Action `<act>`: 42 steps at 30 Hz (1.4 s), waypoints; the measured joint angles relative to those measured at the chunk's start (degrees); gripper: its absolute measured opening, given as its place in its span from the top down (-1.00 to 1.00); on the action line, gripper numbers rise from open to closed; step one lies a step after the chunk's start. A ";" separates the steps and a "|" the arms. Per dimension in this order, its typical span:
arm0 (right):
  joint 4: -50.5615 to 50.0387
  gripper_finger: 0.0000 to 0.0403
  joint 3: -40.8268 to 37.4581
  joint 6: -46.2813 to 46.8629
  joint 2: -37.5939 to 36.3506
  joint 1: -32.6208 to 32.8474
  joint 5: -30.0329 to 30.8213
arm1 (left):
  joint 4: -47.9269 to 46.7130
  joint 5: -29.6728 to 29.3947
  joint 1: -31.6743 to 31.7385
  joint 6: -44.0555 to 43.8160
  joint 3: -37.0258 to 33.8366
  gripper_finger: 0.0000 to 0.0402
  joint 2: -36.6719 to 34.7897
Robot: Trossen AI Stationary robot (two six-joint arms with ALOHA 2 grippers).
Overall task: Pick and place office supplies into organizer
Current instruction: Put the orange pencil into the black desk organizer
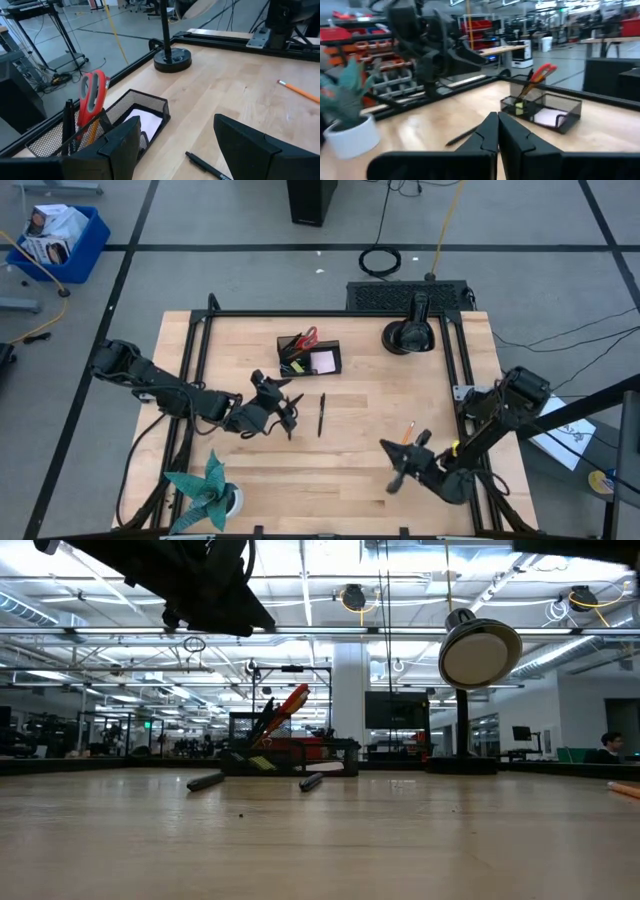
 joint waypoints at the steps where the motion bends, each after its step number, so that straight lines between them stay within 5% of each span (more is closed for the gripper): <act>1: -0.24 1.00 0.00 0.00 0.06 -1.15 -0.07 | 0.04 -0.02 0.02 0.00 0.00 -0.28 0.00; 11: -4.13 1.00 0.00 -6.08 0.16 -4.80 -0.51 | 0.22 -0.02 0.80 1.11 0.00 -0.28 0.00; 21: -4.67 1.00 -0.05 -12.15 -0.65 -3.66 -11.55 | 6.50 1.80 1.64 6.33 0.02 -0.28 0.00; 25: -5.49 1.00 -0.06 -16.45 -5.72 -1.64 -18.65 | 7.79 8.21 1.62 8.69 0.02 -0.28 0.00; 29: -19.28 1.00 -0.04 -8.14 -13.57 -0.58 -22.09 | 7.89 15.09 1.64 10.47 0.02 -0.28 0.00; 36: -53.88 1.00 0.28 18.35 -28.50 -4.67 -41.29 | 7.86 17.35 1.72 11.44 0.02 -0.28 0.00; 42: -70.50 1.00 3.83 20.76 -36.41 -11.75 -56.32 | 7.91 17.61 3.00 15.39 0.02 -0.28 0.00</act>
